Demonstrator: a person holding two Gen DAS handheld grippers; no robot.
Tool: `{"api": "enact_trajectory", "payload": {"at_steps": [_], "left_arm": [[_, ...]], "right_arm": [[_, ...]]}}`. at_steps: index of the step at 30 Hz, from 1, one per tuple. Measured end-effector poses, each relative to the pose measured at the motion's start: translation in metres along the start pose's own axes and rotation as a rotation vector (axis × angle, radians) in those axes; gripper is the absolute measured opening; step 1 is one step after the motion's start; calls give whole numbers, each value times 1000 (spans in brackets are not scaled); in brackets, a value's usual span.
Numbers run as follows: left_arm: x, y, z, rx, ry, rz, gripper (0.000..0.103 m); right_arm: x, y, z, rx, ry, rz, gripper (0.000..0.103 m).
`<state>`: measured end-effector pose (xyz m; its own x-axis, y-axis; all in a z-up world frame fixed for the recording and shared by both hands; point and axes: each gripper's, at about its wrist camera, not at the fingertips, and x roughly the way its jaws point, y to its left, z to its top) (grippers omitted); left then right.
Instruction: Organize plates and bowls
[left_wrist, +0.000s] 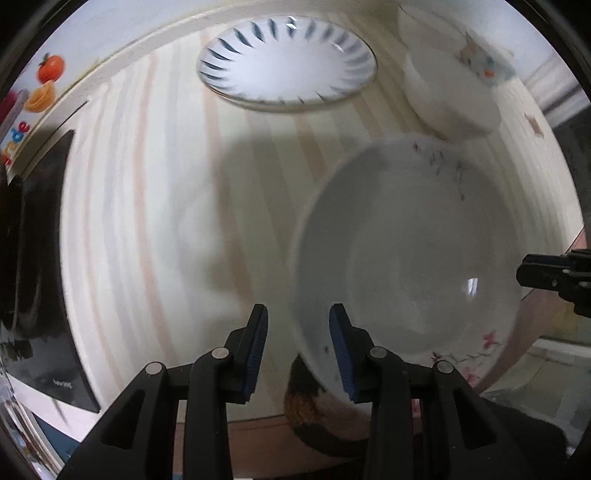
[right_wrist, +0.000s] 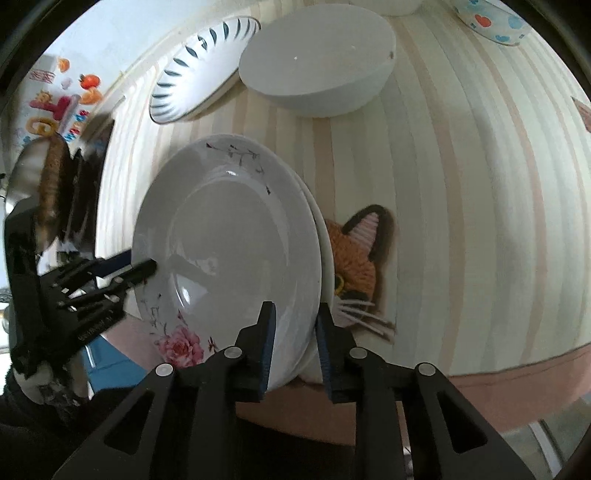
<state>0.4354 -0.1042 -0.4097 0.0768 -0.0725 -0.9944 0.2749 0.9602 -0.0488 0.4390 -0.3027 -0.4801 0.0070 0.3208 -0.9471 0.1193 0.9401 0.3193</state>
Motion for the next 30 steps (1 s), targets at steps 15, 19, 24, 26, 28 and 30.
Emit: {"api": "enact_trajectory", "payload": {"at_steps": [15,19,24,26,28,30], "left_arm": [[-10,102,147,-261,-119,-62,34],[23,111,166,-287,-48,-104,34],[51,114,176,-286,3,-138,34],[57,111,179,-259,-1,-129,25],[60,109,181,-243,-11,-119,22],[59,107,180,-234,-31,-102,22]], "right_arm": [[-84,55,196,-98,-267,107,34],[-36,44,261,-13,-186,118,34],[11,35,285,37,-104,115,33],[26,35,287,34,-80,108,30],[38,37,289,22,-59,89,19],[45,37,285,10,-47,76,11]]}}
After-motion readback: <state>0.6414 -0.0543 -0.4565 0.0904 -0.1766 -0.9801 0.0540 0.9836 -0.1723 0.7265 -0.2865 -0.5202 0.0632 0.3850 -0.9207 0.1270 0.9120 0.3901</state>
